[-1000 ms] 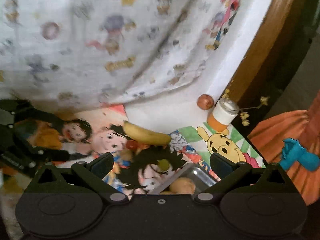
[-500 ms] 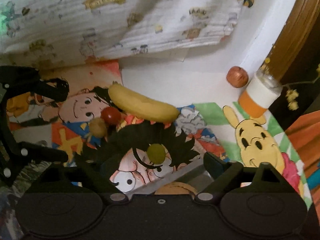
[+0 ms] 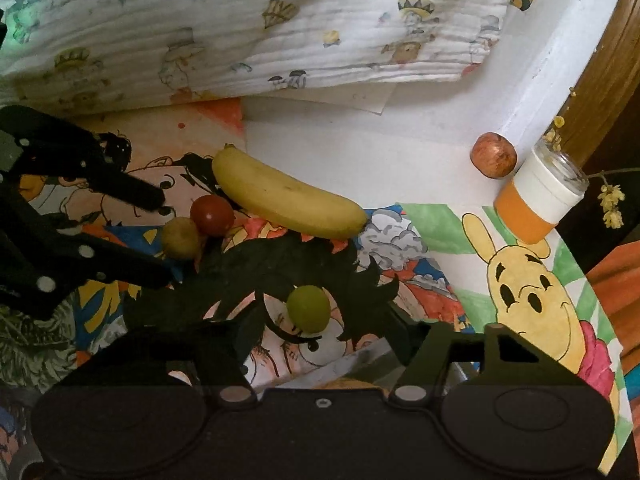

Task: Organize fruits
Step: 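Grasp a green grape with the right tool while the left tool grasps a small brown fruit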

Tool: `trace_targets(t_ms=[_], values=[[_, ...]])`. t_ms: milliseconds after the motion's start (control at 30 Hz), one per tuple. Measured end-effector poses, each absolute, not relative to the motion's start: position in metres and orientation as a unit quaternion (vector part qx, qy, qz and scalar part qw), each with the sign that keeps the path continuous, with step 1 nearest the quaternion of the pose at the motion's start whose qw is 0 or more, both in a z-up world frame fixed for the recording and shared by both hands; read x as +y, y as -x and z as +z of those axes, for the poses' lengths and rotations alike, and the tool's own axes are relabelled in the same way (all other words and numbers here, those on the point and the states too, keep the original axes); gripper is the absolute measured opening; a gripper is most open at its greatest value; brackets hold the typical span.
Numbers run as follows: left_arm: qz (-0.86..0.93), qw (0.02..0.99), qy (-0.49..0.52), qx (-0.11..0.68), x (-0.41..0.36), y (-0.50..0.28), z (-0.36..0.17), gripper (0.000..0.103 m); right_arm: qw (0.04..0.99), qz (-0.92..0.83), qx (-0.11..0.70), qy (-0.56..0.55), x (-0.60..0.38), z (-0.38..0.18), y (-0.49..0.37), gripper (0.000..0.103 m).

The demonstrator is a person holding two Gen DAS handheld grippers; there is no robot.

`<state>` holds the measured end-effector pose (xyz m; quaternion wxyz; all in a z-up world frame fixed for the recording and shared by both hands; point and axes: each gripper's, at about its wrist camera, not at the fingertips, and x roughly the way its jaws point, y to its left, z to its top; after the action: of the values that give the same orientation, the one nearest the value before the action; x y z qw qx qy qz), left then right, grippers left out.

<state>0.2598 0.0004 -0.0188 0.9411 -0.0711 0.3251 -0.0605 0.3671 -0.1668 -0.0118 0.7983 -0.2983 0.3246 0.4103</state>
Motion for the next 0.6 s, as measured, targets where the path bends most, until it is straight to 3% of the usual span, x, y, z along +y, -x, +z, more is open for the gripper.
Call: trace_targets(t_ms=[100,367,500,600], values=[[-0.055,0.937,0.084,0.334,0.003,-0.263,-0.022,0.052,0.796,0.414,0.325,0.298,-0.164,-0.014,-0.367,0.051],[-0.059,0.933,0.105,0.339,0.005,-0.269,-0.024,0.051,0.798,0.418,0.339,0.273,-0.165,-0.018,-0.372,0.039],[-0.046,0.931,0.104,0.347,0.003,-0.273,-0.025,0.038,0.799,0.42,0.346,0.258,-0.165,-0.02,-0.373,0.034],[-0.043,0.93,0.106,0.348,0.003,-0.275,-0.026,0.034,0.8,0.421,0.351,0.243,-0.167,-0.021,-0.375,0.033]])
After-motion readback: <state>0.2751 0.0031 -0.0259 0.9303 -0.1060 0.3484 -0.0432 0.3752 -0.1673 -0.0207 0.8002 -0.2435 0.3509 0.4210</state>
